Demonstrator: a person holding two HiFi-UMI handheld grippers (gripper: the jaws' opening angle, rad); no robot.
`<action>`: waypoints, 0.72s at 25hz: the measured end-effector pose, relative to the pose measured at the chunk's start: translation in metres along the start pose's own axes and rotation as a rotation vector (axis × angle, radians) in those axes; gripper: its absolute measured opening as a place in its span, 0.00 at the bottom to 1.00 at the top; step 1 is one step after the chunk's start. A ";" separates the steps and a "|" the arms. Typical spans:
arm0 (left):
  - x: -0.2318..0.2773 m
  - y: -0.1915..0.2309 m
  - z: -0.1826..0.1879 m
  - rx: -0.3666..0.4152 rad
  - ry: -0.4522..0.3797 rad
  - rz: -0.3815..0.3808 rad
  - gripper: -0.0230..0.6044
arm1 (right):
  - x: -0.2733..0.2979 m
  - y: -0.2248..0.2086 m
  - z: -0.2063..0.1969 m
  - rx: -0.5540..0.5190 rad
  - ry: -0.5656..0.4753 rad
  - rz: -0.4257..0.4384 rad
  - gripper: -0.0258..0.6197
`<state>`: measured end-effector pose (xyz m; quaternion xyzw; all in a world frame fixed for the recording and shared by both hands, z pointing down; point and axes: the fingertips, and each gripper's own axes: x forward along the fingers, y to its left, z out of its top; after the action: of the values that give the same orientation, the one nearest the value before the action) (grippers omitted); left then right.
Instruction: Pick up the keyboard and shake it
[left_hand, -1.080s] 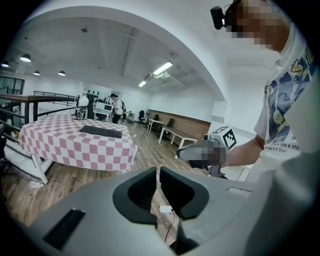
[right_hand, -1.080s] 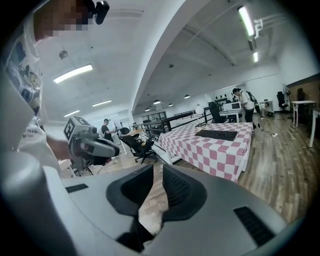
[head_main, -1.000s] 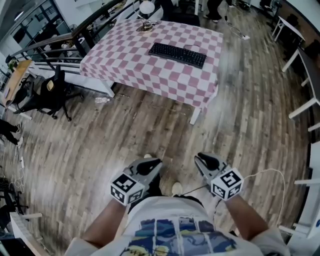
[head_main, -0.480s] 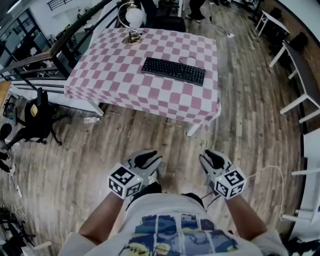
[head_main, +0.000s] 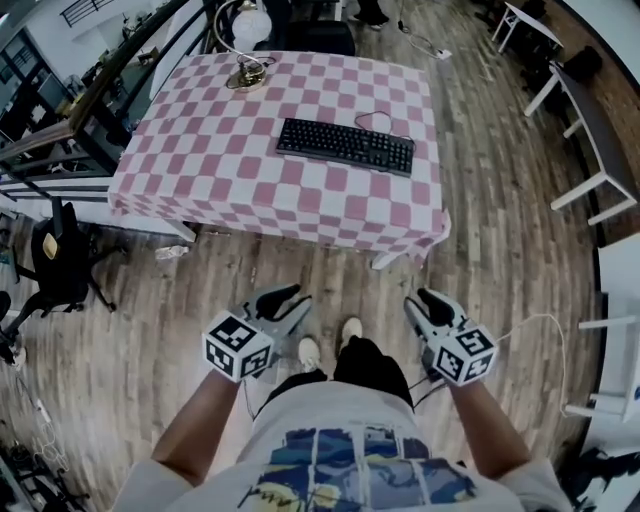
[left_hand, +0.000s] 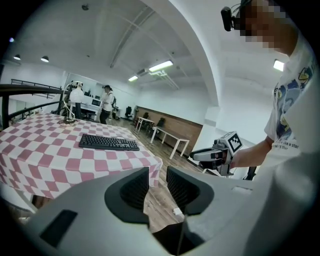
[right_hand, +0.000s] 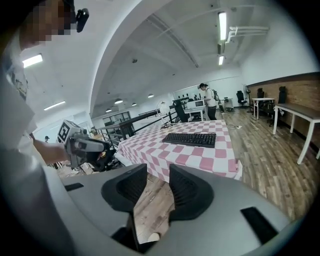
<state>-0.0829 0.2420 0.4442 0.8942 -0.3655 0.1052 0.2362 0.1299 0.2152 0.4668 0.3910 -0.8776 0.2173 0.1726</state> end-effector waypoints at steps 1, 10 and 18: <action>0.005 0.008 0.001 -0.008 0.003 -0.005 0.20 | 0.007 -0.005 0.002 0.012 0.004 -0.003 0.26; 0.062 0.087 0.030 -0.062 0.035 0.028 0.20 | 0.092 -0.081 0.036 0.053 0.028 0.013 0.24; 0.143 0.170 0.069 -0.062 0.119 0.083 0.20 | 0.185 -0.191 0.071 0.110 0.096 0.050 0.25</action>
<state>-0.0995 0.0157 0.4945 0.8627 -0.3908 0.1566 0.2803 0.1483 -0.0491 0.5416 0.3671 -0.8645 0.2879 0.1870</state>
